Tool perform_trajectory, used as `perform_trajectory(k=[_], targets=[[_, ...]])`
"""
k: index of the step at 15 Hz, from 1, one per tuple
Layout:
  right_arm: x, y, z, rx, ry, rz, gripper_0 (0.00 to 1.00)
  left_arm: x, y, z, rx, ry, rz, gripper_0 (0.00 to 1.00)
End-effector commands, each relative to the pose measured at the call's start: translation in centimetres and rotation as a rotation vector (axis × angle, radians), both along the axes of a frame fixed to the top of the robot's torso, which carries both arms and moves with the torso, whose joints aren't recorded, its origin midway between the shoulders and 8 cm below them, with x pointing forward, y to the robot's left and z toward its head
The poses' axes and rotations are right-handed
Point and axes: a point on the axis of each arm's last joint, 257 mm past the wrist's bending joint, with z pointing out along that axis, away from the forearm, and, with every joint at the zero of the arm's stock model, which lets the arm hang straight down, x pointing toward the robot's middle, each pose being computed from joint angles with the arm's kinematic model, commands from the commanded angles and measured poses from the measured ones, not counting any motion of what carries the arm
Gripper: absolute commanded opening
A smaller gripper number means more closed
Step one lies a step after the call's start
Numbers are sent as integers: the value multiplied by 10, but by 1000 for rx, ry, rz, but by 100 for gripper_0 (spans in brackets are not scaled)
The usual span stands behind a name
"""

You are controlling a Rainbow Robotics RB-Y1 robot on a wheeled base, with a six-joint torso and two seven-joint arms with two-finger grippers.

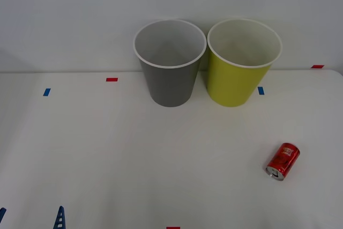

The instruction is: Put cans in the gray bin and PET bottles in the light green bin.

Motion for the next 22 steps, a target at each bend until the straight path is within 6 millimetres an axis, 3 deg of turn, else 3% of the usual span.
perform_trajectory(k=[1, 22], targets=[[0, 0, 0, 0, 0, 0, 100, 0, 0, 0, 0, 0, 0, 100], [0, 0, 0, 0, 0, 0, 100, 0, 0, 0, 0, 0, 0, 100]])
